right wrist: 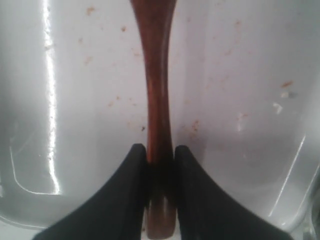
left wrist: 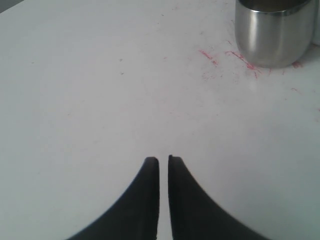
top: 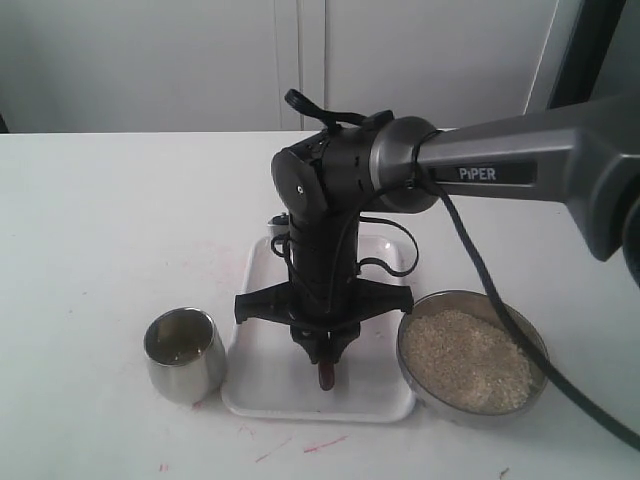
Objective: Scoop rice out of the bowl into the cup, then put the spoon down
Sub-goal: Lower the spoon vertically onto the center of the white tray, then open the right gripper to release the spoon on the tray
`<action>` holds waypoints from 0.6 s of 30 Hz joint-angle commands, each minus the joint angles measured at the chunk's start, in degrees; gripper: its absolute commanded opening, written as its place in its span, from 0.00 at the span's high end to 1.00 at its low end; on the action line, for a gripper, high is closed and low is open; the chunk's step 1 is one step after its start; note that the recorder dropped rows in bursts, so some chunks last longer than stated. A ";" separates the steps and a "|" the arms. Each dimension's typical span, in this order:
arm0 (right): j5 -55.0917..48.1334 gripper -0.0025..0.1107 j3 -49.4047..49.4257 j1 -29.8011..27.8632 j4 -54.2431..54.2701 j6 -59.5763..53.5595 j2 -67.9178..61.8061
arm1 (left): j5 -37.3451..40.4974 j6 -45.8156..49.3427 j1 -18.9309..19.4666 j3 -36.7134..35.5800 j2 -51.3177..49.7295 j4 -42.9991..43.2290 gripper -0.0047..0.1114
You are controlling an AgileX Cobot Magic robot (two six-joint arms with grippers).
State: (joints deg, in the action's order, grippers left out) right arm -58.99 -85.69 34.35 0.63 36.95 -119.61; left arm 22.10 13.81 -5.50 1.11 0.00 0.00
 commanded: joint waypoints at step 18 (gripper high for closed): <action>1.53 0.72 -0.48 -0.30 -0.63 -1.11 0.22 | 2.79 -0.33 -0.42 -0.52 0.00 -0.32 0.84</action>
State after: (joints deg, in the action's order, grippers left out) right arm -57.66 -85.69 34.35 0.63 36.81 -120.28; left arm 22.10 13.81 -5.50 1.11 0.00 0.00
